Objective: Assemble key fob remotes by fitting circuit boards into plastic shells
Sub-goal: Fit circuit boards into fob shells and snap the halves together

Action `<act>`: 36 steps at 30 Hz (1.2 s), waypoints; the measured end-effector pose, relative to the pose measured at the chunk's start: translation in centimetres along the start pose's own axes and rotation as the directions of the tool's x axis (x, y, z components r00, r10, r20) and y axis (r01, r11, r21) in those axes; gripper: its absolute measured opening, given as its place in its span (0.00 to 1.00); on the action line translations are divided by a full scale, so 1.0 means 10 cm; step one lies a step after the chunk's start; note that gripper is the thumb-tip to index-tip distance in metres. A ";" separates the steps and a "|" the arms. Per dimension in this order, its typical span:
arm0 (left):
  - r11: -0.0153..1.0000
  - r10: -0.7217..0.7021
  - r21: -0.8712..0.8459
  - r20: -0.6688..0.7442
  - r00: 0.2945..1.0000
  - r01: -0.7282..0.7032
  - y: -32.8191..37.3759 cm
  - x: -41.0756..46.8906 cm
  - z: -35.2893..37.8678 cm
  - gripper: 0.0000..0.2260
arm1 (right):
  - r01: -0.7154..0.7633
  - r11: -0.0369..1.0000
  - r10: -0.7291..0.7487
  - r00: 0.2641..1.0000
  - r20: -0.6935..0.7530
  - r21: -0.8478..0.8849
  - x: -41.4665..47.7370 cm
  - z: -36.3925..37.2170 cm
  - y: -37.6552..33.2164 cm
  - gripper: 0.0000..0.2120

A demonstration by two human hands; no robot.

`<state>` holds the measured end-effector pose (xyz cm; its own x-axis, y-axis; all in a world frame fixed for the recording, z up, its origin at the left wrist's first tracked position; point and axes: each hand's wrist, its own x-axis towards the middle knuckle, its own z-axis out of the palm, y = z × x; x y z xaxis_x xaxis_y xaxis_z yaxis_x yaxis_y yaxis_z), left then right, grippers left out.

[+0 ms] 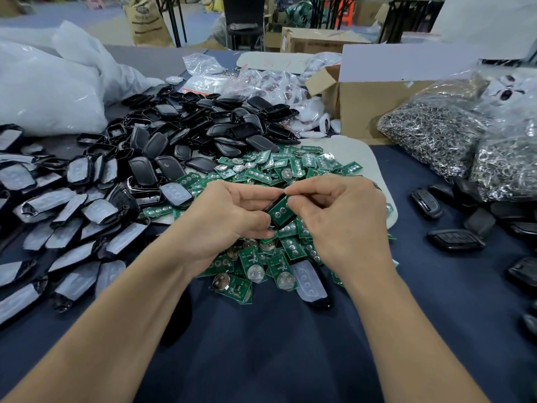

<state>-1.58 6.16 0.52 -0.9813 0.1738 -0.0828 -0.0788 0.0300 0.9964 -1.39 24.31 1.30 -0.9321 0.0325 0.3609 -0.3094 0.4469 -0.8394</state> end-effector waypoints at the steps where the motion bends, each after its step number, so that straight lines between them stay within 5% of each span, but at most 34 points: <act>1: 1.000 0.006 0.002 0.012 1.000 -0.006 0.01 0.00 0.01 0.24 | -0.001 1.000 0.001 1.000 -0.001 -0.001 0.00 0.00 0.01 0.09; 5: 1.000 0.008 0.001 0.026 1.000 -0.008 0.03 -0.02 0.02 0.26 | -0.015 1.000 0.015 1.000 -0.009 -0.008 0.01 0.01 0.01 0.09; 10: 0.995 -0.029 -0.092 -0.010 1.000 0.028 0.04 -0.02 0.04 0.16 | 0.006 0.999 -0.007 1.000 -0.025 -0.042 0.00 0.01 0.01 0.08; 15: 0.998 -0.026 -0.061 -0.137 0.990 0.018 0.04 -0.04 0.13 0.14 | 0.053 0.991 -0.058 0.998 -0.037 -0.124 -0.01 0.05 0.02 0.09; 20: 0.998 -0.033 -0.061 -0.218 0.975 0.020 0.06 -0.04 0.15 0.14 | -0.093 0.986 0.083 0.994 -0.078 -0.138 -0.01 0.06 0.09 0.13; 25: 0.997 0.012 0.073 -0.167 0.986 0.001 0.06 -0.03 0.15 0.13 | -0.306 0.913 0.291 0.952 0.096 0.270 0.00 0.11 0.09 0.06; 29: 0.988 -0.004 0.152 -0.153 0.988 0.027 0.09 -0.03 0.11 0.10 | -0.320 0.892 0.306 0.947 0.097 0.320 -0.03 0.17 0.05 0.06; 33: 0.998 0.021 -0.043 -0.570 0.821 -0.056 0.21 -0.02 -0.14 0.09 | -0.173 0.981 0.169 0.984 0.055 0.092 -0.13 0.37 -0.08 0.06; 36: 0.976 -0.002 -0.153 -0.717 0.698 -0.154 0.30 -0.05 -0.44 0.07 | -0.032 0.998 0.042 0.985 0.169 -0.061 -0.12 0.63 -0.25 0.10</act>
<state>-2.06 1.81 3.66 -0.8102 -0.5841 -0.0488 0.0470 -0.1477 0.9879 -0.73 17.55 0.42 -0.9627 -0.0998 0.2514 -0.2670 0.4993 -0.8243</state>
